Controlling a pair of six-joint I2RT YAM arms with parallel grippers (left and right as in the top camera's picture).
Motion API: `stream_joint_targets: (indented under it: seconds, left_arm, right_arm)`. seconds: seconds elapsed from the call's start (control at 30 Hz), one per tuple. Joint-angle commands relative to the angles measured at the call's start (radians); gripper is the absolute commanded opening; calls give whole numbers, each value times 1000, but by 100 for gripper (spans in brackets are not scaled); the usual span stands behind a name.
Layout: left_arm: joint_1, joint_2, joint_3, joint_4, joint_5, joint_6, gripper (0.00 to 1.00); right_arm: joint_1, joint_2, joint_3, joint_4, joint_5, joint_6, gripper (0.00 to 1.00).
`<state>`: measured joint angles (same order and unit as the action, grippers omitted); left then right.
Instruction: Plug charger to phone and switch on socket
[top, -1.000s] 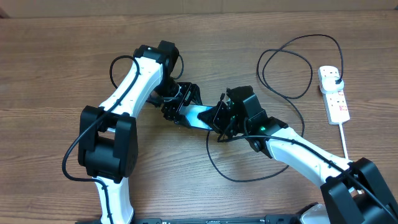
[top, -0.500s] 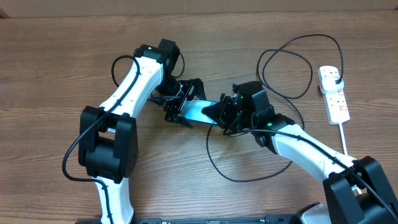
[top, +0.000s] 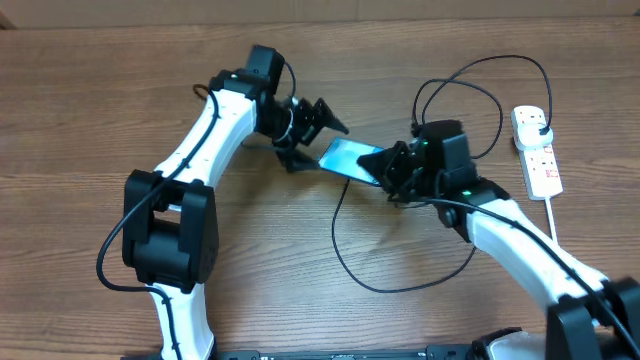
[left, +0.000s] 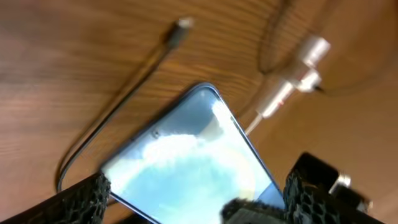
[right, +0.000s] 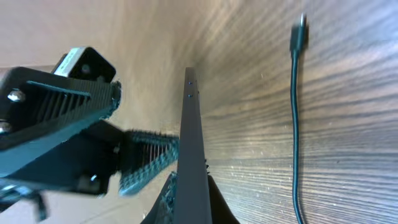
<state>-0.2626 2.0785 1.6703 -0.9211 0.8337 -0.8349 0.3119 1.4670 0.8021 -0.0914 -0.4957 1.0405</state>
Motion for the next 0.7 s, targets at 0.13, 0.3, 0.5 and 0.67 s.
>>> stream_joint_targets:
  seconds: [0.13, 0.3, 0.5, 0.67]
  left_arm:
    - [46, -53, 35, 11, 156, 304, 97]
    - [61, -165, 35, 11, 161, 366, 100]
    - [85, -283, 35, 36, 217, 363, 99]
    - [85, -282, 34, 40, 232, 334, 100]
  right_arm:
    - [-46, -164, 25, -3, 13, -70, 4]
    - [-50, -224, 32, -10, 37, -69, 4]
    - [-48, -235, 109, -38, 66, -40, 4]
    - [3, -234, 203, -37, 232, 19, 4]
